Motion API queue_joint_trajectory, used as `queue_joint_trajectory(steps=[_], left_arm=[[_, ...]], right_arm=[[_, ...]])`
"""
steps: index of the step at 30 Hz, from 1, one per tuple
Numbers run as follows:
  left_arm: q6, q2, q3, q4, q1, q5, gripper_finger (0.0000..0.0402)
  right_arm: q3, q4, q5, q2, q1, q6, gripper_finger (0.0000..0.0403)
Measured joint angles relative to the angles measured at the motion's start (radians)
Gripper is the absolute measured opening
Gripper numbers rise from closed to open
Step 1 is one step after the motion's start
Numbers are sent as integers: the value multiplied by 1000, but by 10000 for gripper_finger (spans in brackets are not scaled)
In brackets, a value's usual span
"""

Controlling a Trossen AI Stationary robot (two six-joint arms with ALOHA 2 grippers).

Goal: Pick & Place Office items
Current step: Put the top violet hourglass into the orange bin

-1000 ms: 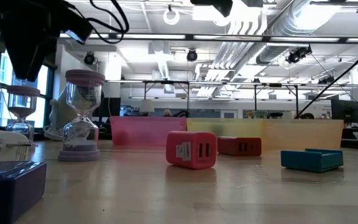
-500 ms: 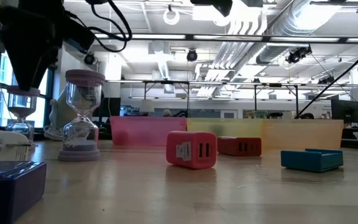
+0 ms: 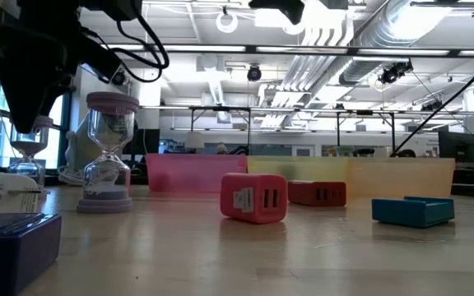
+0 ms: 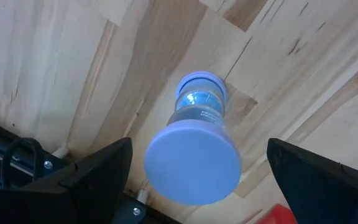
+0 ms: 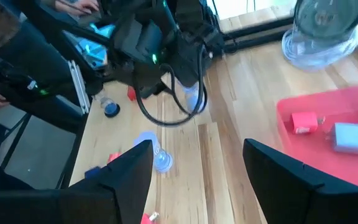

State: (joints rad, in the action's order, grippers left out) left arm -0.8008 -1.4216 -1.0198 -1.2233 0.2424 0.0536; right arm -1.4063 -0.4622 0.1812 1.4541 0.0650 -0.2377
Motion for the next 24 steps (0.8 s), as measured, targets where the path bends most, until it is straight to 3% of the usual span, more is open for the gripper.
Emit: queue_joint_trajectory(steps=[24], left_arm=[[-9,0,57,69,0,-9,350]], right_arm=[[1,25,29,51,-5,-31,239]])
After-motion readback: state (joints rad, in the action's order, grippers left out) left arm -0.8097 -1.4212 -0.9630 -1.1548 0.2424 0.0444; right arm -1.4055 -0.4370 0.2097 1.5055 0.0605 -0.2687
